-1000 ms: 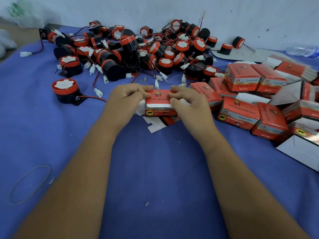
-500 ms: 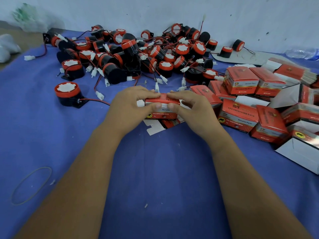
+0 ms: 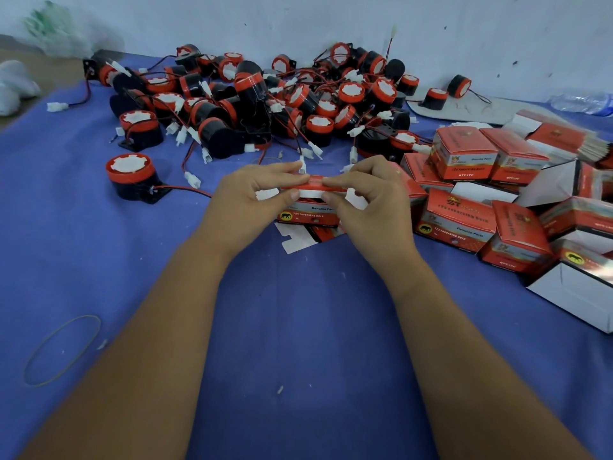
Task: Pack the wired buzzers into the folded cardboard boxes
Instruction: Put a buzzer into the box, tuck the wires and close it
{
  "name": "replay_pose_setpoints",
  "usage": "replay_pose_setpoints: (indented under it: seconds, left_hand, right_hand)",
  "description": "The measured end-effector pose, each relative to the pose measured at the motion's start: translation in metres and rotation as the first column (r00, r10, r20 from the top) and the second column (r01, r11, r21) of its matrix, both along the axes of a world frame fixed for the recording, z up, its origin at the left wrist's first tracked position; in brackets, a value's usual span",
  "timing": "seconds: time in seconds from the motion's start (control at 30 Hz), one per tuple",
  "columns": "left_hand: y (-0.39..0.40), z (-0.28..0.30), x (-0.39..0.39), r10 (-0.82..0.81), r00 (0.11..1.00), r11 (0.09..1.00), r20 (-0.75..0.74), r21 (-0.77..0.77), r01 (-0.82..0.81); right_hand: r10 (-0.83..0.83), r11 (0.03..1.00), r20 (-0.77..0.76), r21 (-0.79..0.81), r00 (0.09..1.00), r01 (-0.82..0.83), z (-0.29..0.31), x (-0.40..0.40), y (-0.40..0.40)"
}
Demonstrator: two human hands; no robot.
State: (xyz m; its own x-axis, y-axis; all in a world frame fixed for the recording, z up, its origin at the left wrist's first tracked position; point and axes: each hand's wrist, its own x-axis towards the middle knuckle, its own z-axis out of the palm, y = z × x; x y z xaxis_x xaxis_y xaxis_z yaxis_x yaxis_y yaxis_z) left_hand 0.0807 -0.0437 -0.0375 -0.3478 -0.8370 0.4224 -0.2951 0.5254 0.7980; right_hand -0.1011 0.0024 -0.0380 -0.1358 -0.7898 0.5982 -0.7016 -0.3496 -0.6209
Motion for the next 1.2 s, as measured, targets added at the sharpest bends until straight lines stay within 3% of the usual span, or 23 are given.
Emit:
replay_pose_setpoints:
  seconds: [0.2, 0.3, 0.37, 0.57, 0.73, 0.87, 0.97, 1.07, 1.2]
  left_hand:
    - [0.001, -0.001, 0.0, 0.156, 0.96, 0.936, 0.234, -0.347, -0.068]
    - [0.006, 0.0, -0.012, 0.207, 0.942, 0.854, 0.266, -0.519, -0.041]
    - [0.01, 0.0, -0.019, 0.209, 0.944, 0.84, 0.257, -0.541, -0.039]
    - [0.01, 0.002, -0.025, 0.253, 0.932, 0.856, 0.258, -0.509, -0.092]
    - [0.01, 0.002, -0.023, 0.241, 0.951, 0.918, 0.195, -0.362, -0.159]
    - [0.014, 0.001, -0.02, 0.201, 0.972, 0.927, 0.12, -0.343, -0.15]
    - [0.019, 0.004, -0.015, 0.134, 0.988, 0.967, -0.076, -0.207, -0.147]
    - [0.018, 0.008, -0.01, 0.184, 0.943, 0.975, -0.277, -0.07, -0.211]
    - [0.012, 0.009, -0.003, 0.353, 0.876, 0.931, -0.328, 0.023, -0.366]
  right_hand:
    - [0.019, 0.996, -0.175, -0.086, 0.984, -0.034, 0.0, -0.004, 0.004]
    - [0.026, 0.997, -0.228, -0.069, 0.973, -0.043, 0.0, -0.005, 0.004]
    - [-0.013, 0.996, -0.262, -0.086, 0.965, -0.01, 0.001, -0.002, 0.003]
    - [-0.028, 1.0, -0.354, -0.021, 0.935, 0.022, 0.0, 0.003, 0.0]
    - [0.001, 0.997, -0.259, 0.073, 0.966, 0.019, -0.005, 0.008, 0.002]
    - [0.054, 0.983, -0.209, 0.183, 0.976, -0.015, -0.007, 0.008, 0.0]
    - [0.043, 0.992, -0.244, 0.129, 0.969, -0.012, -0.003, 0.006, 0.0]
    - [-0.002, 1.0, -0.261, 0.025, 0.965, 0.008, 0.003, 0.005, 0.003]
    - [-0.276, 0.938, -0.149, -0.259, 0.949, 0.232, 0.013, -0.004, 0.003]
